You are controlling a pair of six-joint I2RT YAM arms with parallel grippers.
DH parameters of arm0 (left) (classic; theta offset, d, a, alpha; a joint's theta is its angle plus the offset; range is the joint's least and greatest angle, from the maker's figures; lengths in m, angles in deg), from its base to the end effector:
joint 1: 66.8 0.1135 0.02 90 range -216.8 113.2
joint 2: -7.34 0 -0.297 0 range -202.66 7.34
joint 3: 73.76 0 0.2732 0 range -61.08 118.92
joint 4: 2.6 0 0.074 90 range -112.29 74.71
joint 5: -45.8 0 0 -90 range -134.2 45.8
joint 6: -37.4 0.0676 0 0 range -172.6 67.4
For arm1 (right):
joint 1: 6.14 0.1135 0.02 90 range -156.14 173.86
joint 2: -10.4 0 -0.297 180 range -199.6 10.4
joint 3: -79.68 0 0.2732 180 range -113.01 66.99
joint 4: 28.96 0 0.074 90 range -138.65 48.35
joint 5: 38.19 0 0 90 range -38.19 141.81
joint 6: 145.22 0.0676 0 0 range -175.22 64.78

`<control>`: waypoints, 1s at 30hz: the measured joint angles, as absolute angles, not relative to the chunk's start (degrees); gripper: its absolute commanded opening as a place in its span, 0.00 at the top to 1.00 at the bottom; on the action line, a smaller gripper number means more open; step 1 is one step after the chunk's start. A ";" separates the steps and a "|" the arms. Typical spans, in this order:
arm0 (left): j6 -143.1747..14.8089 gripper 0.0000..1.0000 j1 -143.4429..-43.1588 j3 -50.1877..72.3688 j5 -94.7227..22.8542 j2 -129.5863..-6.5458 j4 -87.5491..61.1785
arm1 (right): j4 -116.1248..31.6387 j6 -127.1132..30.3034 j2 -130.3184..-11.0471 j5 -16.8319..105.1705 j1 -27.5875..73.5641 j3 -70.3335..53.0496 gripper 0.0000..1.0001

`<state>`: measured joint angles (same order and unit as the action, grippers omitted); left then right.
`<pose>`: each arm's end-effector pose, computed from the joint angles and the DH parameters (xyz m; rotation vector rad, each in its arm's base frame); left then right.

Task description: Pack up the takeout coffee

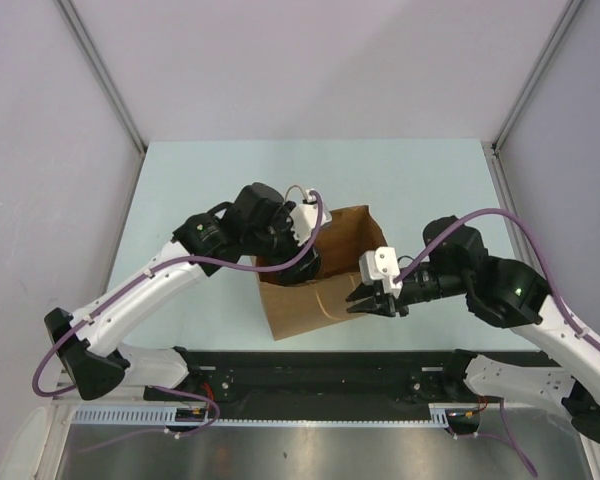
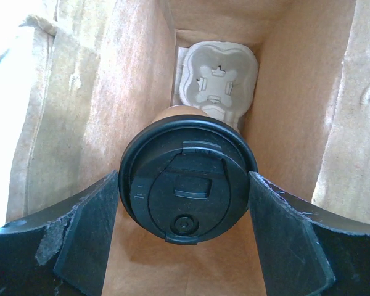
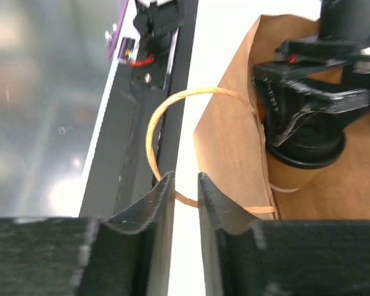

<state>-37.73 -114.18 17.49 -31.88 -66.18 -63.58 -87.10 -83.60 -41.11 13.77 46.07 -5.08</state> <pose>0.1912 -0.2290 0.3855 1.3156 1.9656 -0.5307 0.0768 0.1670 0.4422 -1.6114 1.2273 0.9280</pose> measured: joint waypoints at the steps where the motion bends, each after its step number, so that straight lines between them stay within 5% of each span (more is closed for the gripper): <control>1: -37.71 0.93 -114.18 17.49 -31.86 -66.22 -63.58 | -87.65 -84.32 -41.13 14.64 46.94 -4.91 0.68; 7: -36.64 0.94 -114.77 16.85 -31.79 -66.92 -64.15 | -84.06 -83.34 -41.02 24.54 46.77 -4.29 0.40; 12: -34.67 0.94 -116.14 14.49 -31.77 -66.92 -64.35 | -78.99 -83.60 -39.60 31.49 41.30 -4.53 0.26; 22: -31.19 0.93 -116.91 13.44 -32.19 -66.88 -64.61 | -71.76 -84.72 -43.01 22.80 21.65 -5.98 0.15; 30: -28.77 0.93 -118.26 12.87 -33.50 -66.66 -64.24 | -68.76 -89.22 -52.76 11.58 19.38 -6.35 0.14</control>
